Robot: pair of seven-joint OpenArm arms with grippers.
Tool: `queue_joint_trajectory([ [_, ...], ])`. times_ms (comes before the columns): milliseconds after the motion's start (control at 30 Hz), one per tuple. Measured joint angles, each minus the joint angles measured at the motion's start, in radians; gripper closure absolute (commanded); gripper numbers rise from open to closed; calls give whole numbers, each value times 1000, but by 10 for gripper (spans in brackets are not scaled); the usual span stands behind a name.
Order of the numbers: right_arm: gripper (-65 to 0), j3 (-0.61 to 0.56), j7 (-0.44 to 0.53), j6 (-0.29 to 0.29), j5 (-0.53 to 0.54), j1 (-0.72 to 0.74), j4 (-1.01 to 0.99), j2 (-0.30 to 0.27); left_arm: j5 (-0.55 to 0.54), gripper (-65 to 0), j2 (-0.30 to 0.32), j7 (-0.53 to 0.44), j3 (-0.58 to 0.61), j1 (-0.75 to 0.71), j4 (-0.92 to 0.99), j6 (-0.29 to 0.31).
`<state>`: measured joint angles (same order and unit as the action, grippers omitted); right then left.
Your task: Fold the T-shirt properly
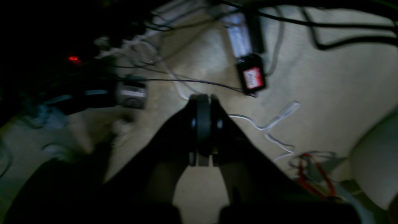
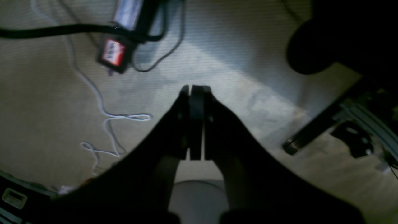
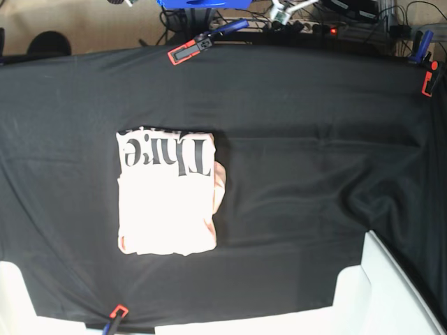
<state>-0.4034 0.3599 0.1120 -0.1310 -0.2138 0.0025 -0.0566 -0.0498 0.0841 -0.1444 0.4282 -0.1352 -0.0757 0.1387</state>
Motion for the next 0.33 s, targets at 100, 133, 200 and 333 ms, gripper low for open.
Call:
queue_joint_trajectory([
  [100,0,0,0,1,0,0,0,0,0,0,5,4,0,-5,1,0],
  [133,0,0,2,1,0,0,0,-1,0,0,5,4,0,-7,2,0],
  [200,0,0,3,2,0,-3,0,2,0,0,6,3,1,-7,1,15],
  [333,0,0,0,1,0,-11,0,13,0,0,19,4,3,-7,1,7],
])
